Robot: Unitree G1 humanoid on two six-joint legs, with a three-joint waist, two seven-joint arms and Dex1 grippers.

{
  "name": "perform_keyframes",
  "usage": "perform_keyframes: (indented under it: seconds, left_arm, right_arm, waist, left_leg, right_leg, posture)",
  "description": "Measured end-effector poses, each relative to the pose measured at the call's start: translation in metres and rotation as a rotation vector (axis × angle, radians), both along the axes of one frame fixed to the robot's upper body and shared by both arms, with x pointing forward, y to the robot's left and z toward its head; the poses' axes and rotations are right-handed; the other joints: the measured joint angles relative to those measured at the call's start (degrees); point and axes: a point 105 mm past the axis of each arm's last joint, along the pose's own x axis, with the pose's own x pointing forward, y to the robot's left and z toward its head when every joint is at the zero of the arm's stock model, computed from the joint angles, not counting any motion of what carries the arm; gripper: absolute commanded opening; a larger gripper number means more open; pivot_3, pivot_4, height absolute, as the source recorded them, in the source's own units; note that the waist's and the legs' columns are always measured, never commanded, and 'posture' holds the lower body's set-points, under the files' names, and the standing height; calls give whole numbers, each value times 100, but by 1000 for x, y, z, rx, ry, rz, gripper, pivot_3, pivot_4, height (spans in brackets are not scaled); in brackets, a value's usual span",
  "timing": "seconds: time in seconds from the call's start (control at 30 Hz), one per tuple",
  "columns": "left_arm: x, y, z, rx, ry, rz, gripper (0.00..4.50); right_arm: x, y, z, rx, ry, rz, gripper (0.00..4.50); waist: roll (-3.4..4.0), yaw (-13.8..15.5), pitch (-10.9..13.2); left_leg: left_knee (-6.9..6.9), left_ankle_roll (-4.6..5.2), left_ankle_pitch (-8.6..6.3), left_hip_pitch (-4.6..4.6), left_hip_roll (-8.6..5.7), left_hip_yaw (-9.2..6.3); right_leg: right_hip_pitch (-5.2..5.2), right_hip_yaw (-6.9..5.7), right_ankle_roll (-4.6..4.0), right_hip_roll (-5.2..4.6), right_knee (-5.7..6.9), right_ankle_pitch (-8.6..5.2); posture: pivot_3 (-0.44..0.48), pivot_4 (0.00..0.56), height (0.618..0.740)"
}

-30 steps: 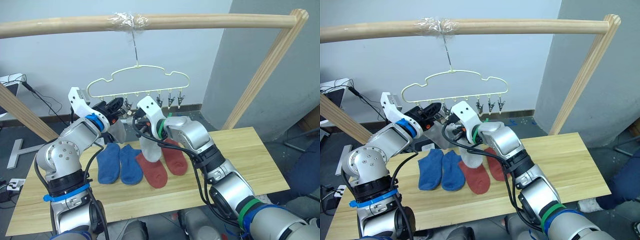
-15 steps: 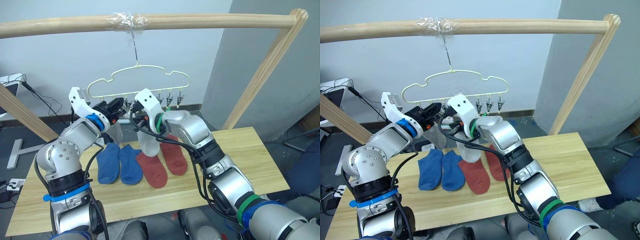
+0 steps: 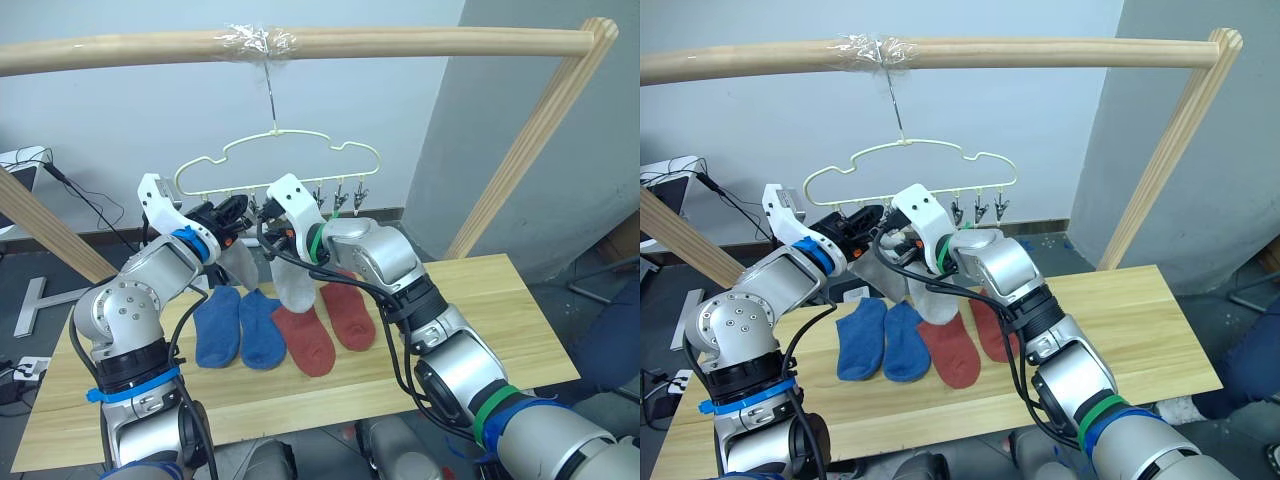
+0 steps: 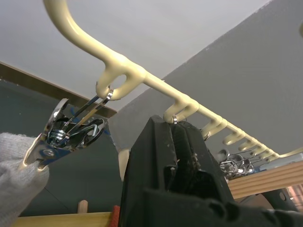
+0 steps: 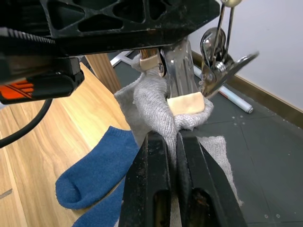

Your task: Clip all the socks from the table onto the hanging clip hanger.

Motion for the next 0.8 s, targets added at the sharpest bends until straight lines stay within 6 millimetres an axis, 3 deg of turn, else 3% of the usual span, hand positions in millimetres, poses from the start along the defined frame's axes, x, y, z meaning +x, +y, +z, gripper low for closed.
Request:
perform_keyframes:
  seconds: [0.23, 0.33, 0.37, 0.73, 0.8]
  left_arm:
    - [0, -1, 1, -2, -6, -4, 2115]
    - [0, -1, 2, -4, -12, -5, 2115]
    - [0, -1, 3, -6, -17, -4, 2161]
    - [-10, -6, 6, 59, -41, -67, 2161]
    - [-13, -9, 6, 75, -40, -89, 2161]
  right_arm:
    - [1, 1, 0, 0, -2, 2, 0]
    - [1, 2, 3, 3, -14, 5, 0]
    - [1, 2, 4, 4, -15, 5, 607]
    - [1, 2, 3, 1, -14, 4, 4405]
    - [0, 3, 3, -1, -12, 10, 4469]
  waist:
    - [0, -3, 0]
    - [0, -2, 0]
    - [0, -1, 0]
    - [0, -3, 0]
    - [0, -1, 0]
  left_leg:
    - [-2, 0, 0, 1, 0, 1]
    - [-2, 0, 0, 2, 0, 0]
    - [-2, 0, 0, 2, 1, 0]
    - [-5, 0, 0, 2, 1, 1]
    - [-5, 0, 0, 2, 1, 0]
  right_leg:
    - [0, 0, 0, 0, -1, 0]
    - [0, 0, 0, 0, -1, 0]
    - [0, 0, 0, 0, 0, 0]
    - [-1, 1, 0, 0, -1, 0]
    - [-1, 1, 0, 0, -1, 0]
  posture:
    - [-246, 147, 740]
    - [-244, 146, 740]
    - [-244, 146, 740]
    - [-236, 140, 740]
    - [-236, 140, 740]
